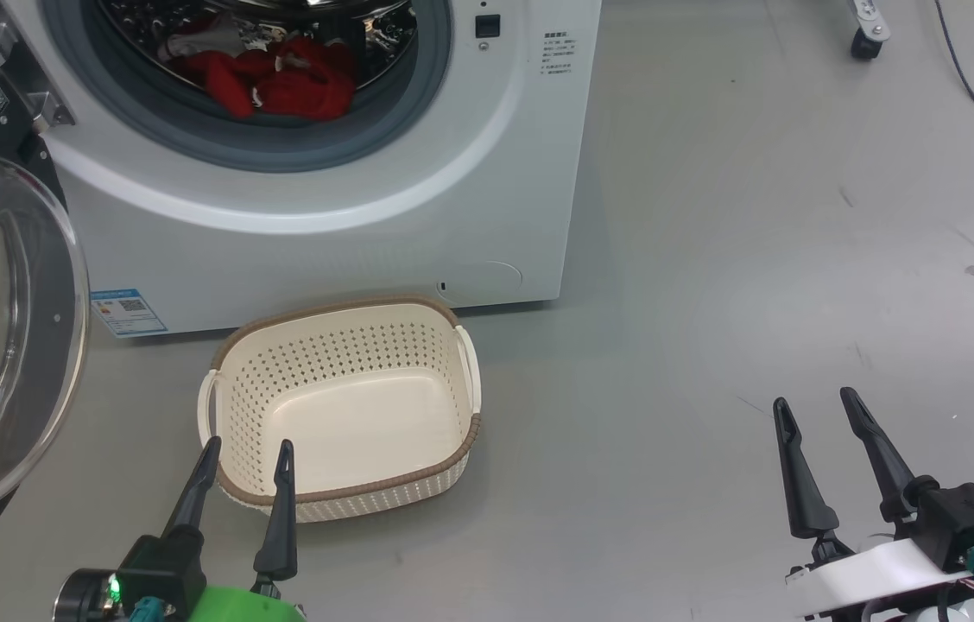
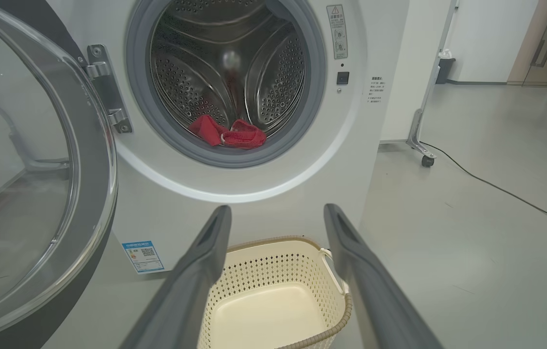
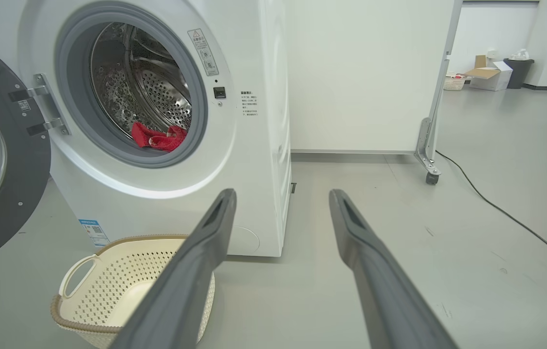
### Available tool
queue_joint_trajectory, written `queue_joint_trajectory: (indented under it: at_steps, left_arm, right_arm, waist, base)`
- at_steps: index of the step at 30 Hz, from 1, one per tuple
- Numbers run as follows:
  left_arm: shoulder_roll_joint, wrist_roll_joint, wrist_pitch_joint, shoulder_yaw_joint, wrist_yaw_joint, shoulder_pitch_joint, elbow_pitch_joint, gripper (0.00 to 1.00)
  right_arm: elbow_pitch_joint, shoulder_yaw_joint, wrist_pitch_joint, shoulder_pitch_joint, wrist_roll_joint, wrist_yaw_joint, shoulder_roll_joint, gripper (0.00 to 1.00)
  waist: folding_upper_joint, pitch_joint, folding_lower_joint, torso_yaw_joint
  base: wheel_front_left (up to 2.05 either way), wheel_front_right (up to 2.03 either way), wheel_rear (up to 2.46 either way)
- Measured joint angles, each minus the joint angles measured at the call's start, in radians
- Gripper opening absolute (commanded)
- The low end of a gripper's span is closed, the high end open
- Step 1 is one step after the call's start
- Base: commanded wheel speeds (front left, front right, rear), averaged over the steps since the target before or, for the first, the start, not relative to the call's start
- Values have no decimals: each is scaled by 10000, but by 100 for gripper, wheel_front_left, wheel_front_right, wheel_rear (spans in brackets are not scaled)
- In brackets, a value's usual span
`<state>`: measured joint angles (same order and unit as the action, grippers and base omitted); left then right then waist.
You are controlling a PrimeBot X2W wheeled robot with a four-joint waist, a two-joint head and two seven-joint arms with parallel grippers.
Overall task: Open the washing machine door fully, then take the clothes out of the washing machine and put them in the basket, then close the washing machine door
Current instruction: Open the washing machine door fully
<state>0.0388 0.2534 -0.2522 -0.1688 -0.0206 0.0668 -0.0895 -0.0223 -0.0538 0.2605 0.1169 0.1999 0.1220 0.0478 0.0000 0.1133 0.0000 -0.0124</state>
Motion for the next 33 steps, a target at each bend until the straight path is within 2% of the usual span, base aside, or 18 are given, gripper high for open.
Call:
queue_joint_trajectory:
  at_steps: [11,33]
  left_arm:
    - [27,0,0,-280,-88,0,-44,100]
    - [35,54,0,-410,-445,5,-347,100]
  right_arm:
    - [40,322,0,217,0,0,-42,100]
    - [77,301,0,330,0,0,-90,100]
  waist:
    - [0,-173,0,-393]
    - [0,-491,0,93]
  base:
    - [0,0,0]
    - [0,0,0]
